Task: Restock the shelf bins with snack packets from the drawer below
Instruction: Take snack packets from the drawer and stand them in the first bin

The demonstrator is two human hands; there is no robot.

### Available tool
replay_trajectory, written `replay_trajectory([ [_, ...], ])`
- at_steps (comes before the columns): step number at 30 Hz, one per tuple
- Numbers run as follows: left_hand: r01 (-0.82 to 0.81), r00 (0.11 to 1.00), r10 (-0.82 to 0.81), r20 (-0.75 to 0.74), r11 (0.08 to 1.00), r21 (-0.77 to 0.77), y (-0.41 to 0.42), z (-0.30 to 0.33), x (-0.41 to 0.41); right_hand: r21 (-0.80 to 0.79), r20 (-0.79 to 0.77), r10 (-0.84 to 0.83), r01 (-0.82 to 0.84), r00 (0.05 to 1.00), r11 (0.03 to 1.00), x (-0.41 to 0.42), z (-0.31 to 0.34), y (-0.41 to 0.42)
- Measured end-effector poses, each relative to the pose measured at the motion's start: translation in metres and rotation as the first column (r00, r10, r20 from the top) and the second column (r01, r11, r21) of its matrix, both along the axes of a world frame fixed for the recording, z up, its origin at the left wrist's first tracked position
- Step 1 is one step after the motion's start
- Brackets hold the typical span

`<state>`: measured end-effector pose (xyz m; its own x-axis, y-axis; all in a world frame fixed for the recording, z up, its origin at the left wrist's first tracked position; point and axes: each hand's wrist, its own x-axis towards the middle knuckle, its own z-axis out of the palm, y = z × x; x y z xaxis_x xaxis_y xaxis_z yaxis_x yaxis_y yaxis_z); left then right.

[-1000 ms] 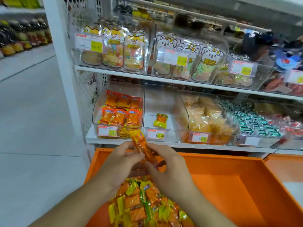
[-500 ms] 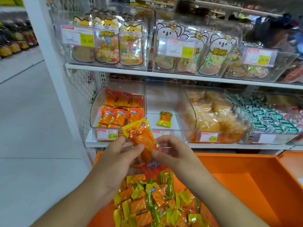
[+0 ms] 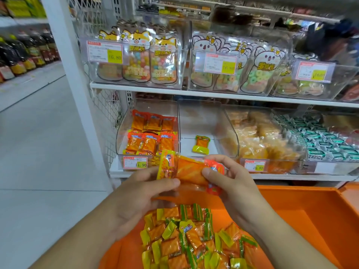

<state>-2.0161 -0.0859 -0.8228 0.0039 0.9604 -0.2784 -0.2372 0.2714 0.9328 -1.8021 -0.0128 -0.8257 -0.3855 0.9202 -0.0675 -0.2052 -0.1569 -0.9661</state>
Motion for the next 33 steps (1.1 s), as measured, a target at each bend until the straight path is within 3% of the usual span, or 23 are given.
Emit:
replay_trajectory([
  [2,0.084,0.996,-0.084,-0.020,0.996,0.004,-0.002,0.003,-0.003,-0.020,-0.036,0.016,-0.017,0.999,1.000,0.003,0.002,0.002],
  [4,0.096,0.995,-0.096,-0.040,0.995,-0.004,-0.002,0.008,-0.005,0.024,0.025,0.051,-0.052,0.998,0.998,0.007,0.006,0.003],
  [7,0.092,0.964,-0.088,-0.250,0.996,0.004,-0.002,0.010,-0.008,0.112,0.201,0.161,-0.186,0.966,0.976,0.010,0.012,0.002],
  [9,0.173,0.917,-0.168,-0.362,0.985,-0.018,-0.004,0.010,-0.009,0.114,0.286,0.198,-0.239,0.937,0.964,0.010,0.012,0.002],
  [13,0.311,0.871,-0.321,-0.371,0.946,-0.088,-0.007,0.001,-0.002,0.137,0.372,0.155,-0.220,0.915,0.966,0.002,0.005,-0.002],
  [17,0.189,0.886,-0.186,-0.424,0.981,-0.035,-0.008,-0.004,0.005,0.059,0.279,0.082,-0.102,0.957,0.993,-0.005,-0.005,-0.003],
  [20,0.046,0.904,-0.028,-0.426,0.998,0.032,-0.006,-0.005,0.006,-0.004,0.182,0.101,-0.101,0.978,0.995,-0.007,-0.007,-0.002],
  [23,-0.029,0.893,0.048,-0.447,0.998,0.050,-0.005,-0.004,0.007,0.019,0.243,0.130,-0.139,0.961,0.990,-0.011,-0.011,-0.005],
  [28,-0.060,0.840,0.082,-0.536,0.996,0.059,-0.003,-0.006,0.006,0.125,0.342,0.041,-0.089,0.939,0.988,-0.021,-0.011,-0.005],
  [33,-0.164,0.864,0.163,-0.477,0.986,0.040,0.019,0.004,-0.010,0.191,0.382,0.011,-0.090,0.924,0.977,-0.039,0.001,0.013],
])
